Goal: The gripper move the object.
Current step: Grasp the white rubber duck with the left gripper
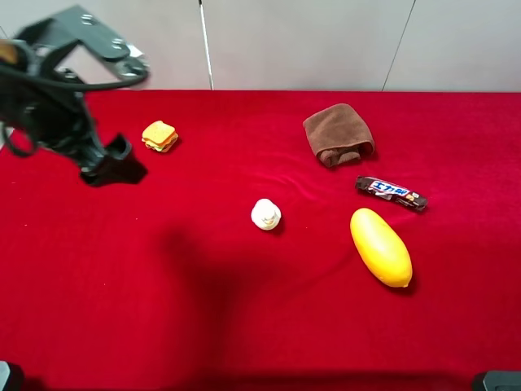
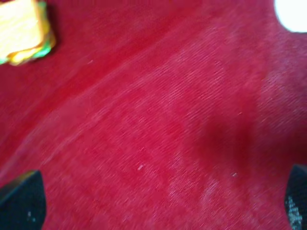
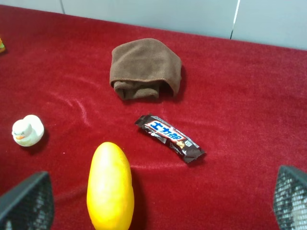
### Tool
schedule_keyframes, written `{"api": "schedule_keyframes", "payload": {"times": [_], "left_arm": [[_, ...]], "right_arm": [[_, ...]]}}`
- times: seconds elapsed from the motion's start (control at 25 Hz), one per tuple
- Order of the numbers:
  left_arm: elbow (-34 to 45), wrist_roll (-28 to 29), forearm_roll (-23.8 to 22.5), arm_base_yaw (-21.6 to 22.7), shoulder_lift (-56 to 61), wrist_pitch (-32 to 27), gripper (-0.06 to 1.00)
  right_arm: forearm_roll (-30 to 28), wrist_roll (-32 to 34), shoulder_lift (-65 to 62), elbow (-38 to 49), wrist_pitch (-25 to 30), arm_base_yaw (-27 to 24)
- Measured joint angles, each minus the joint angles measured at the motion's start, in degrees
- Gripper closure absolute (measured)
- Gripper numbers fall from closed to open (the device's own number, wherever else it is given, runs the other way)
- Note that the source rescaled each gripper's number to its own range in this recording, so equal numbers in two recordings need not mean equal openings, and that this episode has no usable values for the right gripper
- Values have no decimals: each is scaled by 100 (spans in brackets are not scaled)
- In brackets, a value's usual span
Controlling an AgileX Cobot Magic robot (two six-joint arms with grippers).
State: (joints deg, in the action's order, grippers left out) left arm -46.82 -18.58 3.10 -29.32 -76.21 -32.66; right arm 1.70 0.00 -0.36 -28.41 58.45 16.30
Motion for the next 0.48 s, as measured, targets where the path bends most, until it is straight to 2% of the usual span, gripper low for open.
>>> {"api": "schedule_keyframes", "payload": {"times": [0.48], "left_arm": [[-1082, 0, 121, -1026, -1482, 5, -6]], "right_arm": [[0, 0, 0, 0, 0, 0]]}}
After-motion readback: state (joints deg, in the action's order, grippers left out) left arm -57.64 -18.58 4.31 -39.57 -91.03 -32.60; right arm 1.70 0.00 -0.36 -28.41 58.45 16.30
